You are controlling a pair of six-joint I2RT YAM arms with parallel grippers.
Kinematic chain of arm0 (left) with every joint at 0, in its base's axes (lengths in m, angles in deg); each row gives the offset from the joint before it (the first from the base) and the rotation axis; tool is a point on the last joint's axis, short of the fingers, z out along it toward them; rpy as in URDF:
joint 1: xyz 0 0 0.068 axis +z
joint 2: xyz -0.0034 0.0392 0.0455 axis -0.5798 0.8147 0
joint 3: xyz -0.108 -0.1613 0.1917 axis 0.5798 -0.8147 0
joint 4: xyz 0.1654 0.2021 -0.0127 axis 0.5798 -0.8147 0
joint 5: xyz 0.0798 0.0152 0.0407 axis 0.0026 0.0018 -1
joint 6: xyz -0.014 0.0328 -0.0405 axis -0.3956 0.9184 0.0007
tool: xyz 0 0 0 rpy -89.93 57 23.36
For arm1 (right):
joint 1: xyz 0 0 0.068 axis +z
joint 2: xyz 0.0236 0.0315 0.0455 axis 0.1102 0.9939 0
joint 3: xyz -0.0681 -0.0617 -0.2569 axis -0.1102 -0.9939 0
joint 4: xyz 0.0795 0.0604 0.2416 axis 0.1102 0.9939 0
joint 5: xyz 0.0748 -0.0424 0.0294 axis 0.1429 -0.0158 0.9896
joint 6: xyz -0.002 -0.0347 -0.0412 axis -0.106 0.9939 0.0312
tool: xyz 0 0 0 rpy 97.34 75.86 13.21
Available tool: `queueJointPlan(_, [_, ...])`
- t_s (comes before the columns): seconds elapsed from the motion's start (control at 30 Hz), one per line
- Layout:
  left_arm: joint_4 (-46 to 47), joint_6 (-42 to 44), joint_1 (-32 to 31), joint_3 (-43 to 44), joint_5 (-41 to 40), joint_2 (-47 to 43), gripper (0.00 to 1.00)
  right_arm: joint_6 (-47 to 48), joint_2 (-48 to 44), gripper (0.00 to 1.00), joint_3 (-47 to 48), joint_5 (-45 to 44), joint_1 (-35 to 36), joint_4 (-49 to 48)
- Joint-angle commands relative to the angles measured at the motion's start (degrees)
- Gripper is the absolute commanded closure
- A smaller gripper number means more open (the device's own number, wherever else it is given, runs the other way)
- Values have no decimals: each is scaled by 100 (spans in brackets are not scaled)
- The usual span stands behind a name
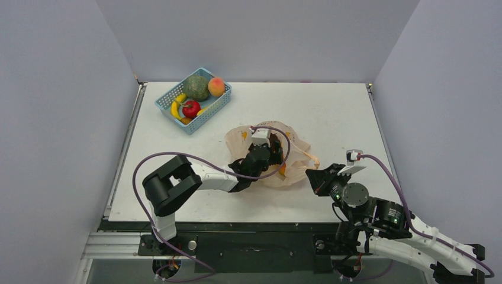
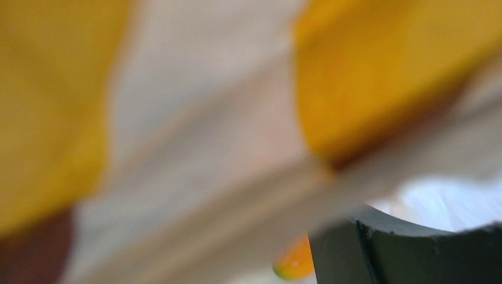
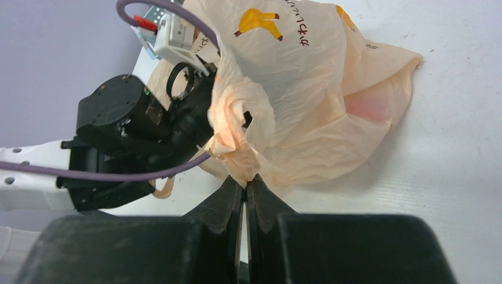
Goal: Take the fake fruits out of the plastic bag
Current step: Adjust the plastic bag at the center of the board.
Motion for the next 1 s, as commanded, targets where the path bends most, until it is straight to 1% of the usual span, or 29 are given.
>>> queueJointPlan(0.0, [236, 111, 222, 641, -200, 390, 28, 54, -159, 100, 62, -169, 14, 68])
queueJointPlan(0.1, [148, 169, 374, 965, -136, 799, 25, 72, -207, 100, 70, -217, 12, 103])
queueJointPlan(0.2, [-263, 51, 507, 1386, -46, 1194, 24, 87, -262, 100, 100, -266, 16, 166])
queueJointPlan(0.27, [-361, -45, 579, 1464, -15, 1344, 25, 91, -304, 100, 118, -299, 18, 210])
queueJointPlan(0.33, [-393, -142, 651, 1509, 151, 1484, 27, 87, -348, 100, 139, -316, 15, 249])
queueJointPlan(0.4, [-556, -133, 705, 1623, 344, 1603, 34, 79, -392, 100, 144, -340, 17, 271])
queueJointPlan(0.43, [-696, -118, 710, 1664, 413, 1628, 35, 75, -419, 100, 143, -351, 11, 279])
queueJointPlan(0.5, [-689, -49, 713, 1668, 548, 1645, 37, 70, -431, 100, 151, -378, 13, 300])
queueJointPlan(0.63, [-941, 106, 803, 1701, 1034, 1579, 45, 57, -405, 100, 152, -384, 18, 308])
queueJointPlan(0.7, [-976, 183, 841, 1576, 1176, 1392, 49, 57, -379, 100, 152, -394, 10, 320])
queueJointPlan(0.97, [-653, 328, 926, 860, 1542, 295, 65, 49, -357, 100, 164, -461, 17, 407])
